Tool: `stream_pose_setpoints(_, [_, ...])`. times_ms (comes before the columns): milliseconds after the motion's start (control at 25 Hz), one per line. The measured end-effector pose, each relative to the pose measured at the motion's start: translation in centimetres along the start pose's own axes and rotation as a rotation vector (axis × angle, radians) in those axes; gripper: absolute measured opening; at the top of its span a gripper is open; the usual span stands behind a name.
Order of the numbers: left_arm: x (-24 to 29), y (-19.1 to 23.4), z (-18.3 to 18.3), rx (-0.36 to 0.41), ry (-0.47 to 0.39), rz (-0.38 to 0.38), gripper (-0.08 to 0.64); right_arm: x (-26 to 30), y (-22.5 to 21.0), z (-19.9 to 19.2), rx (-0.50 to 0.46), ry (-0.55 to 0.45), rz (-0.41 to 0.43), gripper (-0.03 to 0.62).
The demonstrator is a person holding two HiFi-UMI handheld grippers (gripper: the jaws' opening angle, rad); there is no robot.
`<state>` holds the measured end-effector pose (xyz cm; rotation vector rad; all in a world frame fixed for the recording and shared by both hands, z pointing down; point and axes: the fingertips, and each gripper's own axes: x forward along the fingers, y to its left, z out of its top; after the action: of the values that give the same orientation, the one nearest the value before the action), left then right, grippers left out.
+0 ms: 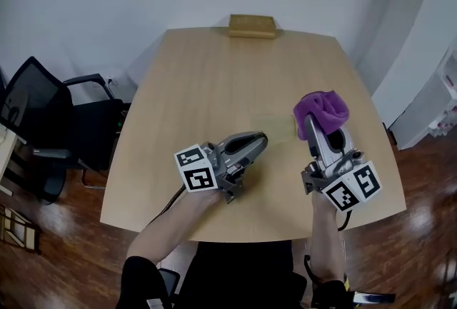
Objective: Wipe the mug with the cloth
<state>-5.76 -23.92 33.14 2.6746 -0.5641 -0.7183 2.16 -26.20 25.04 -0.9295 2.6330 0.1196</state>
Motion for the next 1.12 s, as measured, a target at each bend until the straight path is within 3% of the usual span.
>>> stream_pose_setpoints(120, [0.6,-0.3,-0.8,0.064,0.057,0.011,0.044,2.2,2.5,-3.9,0.024,0.135,0.079,0.061])
stream_pose_setpoints(240, [0.7,0.1,-1.7,0.150,0.126,0.043,0.046,3.4,4.9,-5.8,0.170,0.156,0.158,0.061])
stream_pose_setpoints(360, [0.2,0.3,-1.5,0.185,0.135,0.046,0.046,4.0,6.3,-6.0,0.337,0.142,0.244,0.061])
stream_pose_setpoints(440, [0.1,0.2,-1.1,0.160,0.111,0.031,0.046,4.0,6.7,-5.4,0.502,0.105,0.348,0.060])
stream_pose_setpoints(520, [0.0,0.3,-0.6,0.034,0.035,0.003,0.046,3.1,6.2,-3.9,0.612,0.022,0.416,0.060])
stream_pose_setpoints(600, [-0.5,1.1,0.1,-0.162,-0.079,-0.021,0.046,1.4,4.0,-1.5,0.541,-0.102,0.340,0.060])
stream_pose_setpoints(680, [-1.1,2.1,0.7,-0.316,-0.164,-0.034,0.045,-0.4,1.4,0.8,0.326,-0.197,0.164,0.060])
stream_pose_setpoints(760, [-2.0,3.0,1.1,-0.410,-0.211,-0.036,0.046,-1.1,0.4,1.8,0.141,-0.219,0.051,0.060])
stream_pose_setpoints(880, [-2.3,3.2,1.5,-0.456,-0.247,-0.046,0.046,0.3,1.7,-0.7,0.021,-0.110,0.057,0.060])
stream_pose_setpoints(1000, [-1.8,2.4,1.2,-0.436,-0.235,-0.059,0.049,2.3,4.0,-4.9,0.096,0.018,0.148,0.060])
stream_pose_setpoints(1120, [-1.7,2.4,1.0,-0.426,-0.230,-0.059,0.058,2.9,5.9,-6.8,0.331,0.047,0.257,0.060])
